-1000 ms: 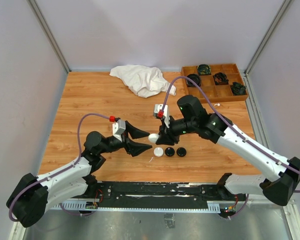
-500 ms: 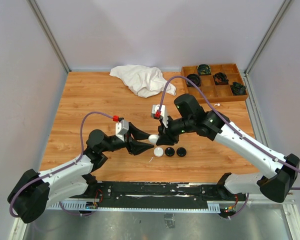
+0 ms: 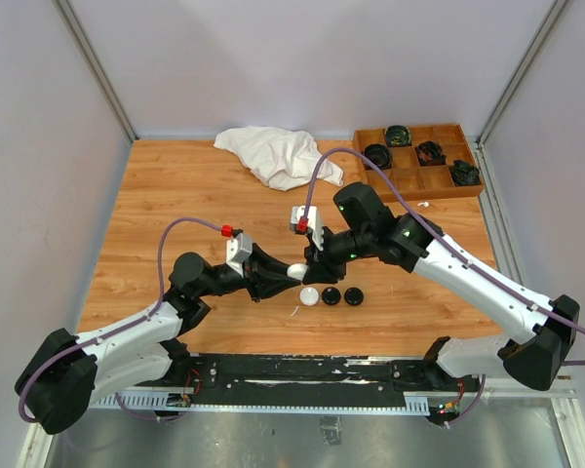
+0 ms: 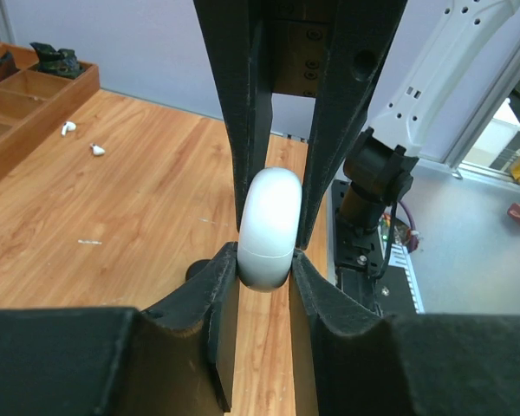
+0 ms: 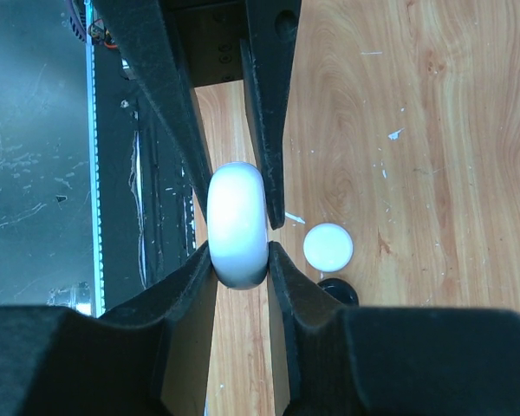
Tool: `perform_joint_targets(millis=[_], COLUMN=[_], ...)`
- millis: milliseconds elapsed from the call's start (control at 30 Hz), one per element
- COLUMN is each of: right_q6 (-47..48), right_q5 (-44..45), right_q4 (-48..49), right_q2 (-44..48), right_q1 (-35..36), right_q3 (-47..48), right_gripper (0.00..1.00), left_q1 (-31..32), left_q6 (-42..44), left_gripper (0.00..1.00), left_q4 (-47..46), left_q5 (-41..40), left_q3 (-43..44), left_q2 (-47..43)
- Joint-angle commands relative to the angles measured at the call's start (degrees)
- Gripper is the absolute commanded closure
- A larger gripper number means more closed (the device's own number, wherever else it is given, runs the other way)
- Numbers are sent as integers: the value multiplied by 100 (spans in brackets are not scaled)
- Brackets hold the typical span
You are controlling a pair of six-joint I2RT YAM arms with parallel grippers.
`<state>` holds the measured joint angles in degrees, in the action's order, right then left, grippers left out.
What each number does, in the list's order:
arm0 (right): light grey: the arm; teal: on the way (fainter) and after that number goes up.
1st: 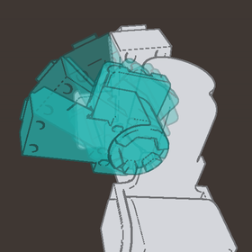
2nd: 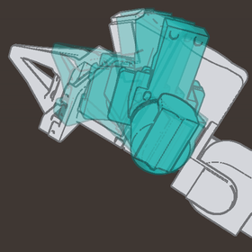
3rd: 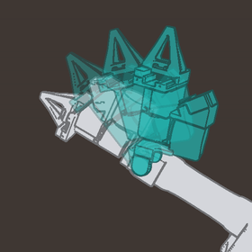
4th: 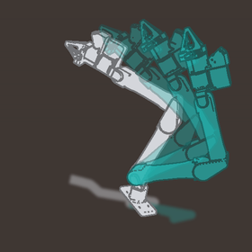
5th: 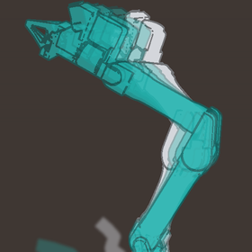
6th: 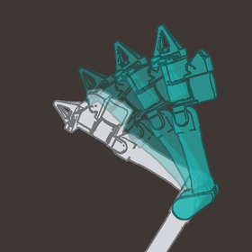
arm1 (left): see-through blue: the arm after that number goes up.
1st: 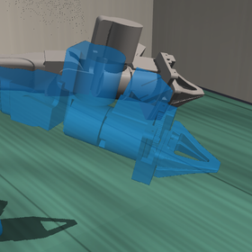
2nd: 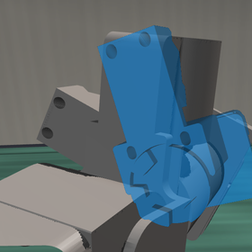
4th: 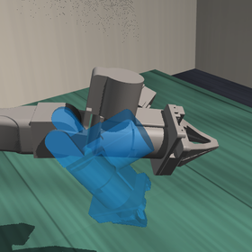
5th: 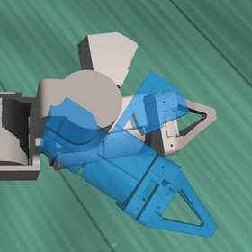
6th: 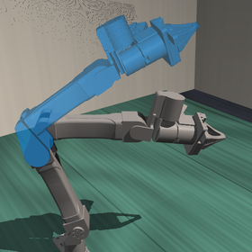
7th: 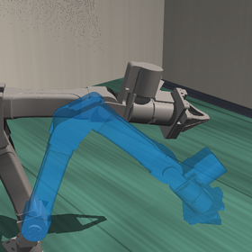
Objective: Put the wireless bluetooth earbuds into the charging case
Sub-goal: Pick up the charging case at the center of the board, then open the charging case.
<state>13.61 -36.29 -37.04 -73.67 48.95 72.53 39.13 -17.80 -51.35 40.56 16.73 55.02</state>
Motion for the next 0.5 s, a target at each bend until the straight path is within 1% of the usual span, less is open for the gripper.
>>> perform_joint_targets(millis=[0, 67, 100, 200, 300, 367, 467], right_q6=[132, 186, 202, 246, 271, 272, 258], right_q5=[105, 139, 140, 178, 239, 246, 294], right_q4=[-68, -78, -75, -24, 184, 390, 730], right_q2=[-82, -60, -29, 123, 352, 502, 695], right_q1=[167, 176, 176, 180, 177, 176, 179], right_q3=[248, 241, 225, 154, -3, -129, -311], right_gripper=[93, 90, 87, 74, 63, 58, 55], left_q1=[53, 51, 57, 59, 57, 59, 59], left_q6=[-11, 10, 36, 145, 286, 372, 420], left_gripper=[88, 99, 100, 100, 100, 100, 100], left_q4=[-226, -224, -226, -226, -226, -226, -226], left_q5=[9, -3, -10, -43, -31, -38, -16], left_q3=[145, 121, 113, 48, 2, -14, -15], left_q2=[21, 9, 1, -51, -87, -90, -81])
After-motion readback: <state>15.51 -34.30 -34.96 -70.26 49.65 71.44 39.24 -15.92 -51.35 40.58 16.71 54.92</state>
